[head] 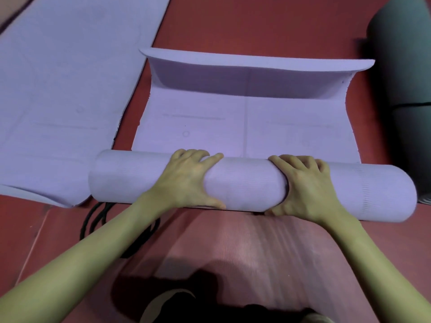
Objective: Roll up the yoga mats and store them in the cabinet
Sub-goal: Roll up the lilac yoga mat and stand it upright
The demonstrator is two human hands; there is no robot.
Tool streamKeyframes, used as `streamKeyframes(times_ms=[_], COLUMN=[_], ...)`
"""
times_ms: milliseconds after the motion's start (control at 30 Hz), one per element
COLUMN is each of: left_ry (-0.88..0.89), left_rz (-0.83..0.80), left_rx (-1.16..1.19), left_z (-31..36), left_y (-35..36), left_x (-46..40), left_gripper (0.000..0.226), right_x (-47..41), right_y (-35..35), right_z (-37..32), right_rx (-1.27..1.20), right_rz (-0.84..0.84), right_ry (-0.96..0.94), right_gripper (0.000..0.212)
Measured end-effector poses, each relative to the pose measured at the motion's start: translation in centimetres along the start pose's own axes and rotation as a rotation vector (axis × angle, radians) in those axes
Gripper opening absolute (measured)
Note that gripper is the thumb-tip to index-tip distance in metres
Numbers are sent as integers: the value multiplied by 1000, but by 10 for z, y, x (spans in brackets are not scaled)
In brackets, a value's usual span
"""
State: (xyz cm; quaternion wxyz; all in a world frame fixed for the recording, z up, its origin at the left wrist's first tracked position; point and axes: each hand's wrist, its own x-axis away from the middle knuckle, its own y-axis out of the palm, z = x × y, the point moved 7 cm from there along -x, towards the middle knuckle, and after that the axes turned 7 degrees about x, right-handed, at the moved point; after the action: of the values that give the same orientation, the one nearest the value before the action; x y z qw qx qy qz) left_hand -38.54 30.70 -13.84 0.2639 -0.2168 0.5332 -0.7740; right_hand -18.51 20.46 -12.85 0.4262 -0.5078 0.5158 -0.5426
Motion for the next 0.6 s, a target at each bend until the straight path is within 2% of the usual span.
streamKeyframes(times_ms=[133, 233, 333, 433, 533, 600], left_ry=[73, 76, 51, 36, 36, 33], left_rz=[109, 112, 61, 15, -38, -13], left_rx=[-8, -89, -105, -98, -115, -112], left_z=[8, 7, 1, -7, -15, -13], left_y=[-1, 2, 2, 0, -4, -8], left_x=[11, 16, 7, -9, -23, -24], left_gripper=[89, 78, 76, 77, 81, 79], right_x=[-22, -33, -28, -14, -9, -17], right_y=[1, 1, -1, -2, 5, 6], right_z=[10, 13, 10, 4, -2, 2], right_rx=[-42, -77, -145, -214, -129, -130], right_rz=[-188, -242, -161, -7, 128, 147], right_ry=[2, -11, -22, -29, -66, -48], right_gripper=[128, 133, 129, 109, 100, 98])
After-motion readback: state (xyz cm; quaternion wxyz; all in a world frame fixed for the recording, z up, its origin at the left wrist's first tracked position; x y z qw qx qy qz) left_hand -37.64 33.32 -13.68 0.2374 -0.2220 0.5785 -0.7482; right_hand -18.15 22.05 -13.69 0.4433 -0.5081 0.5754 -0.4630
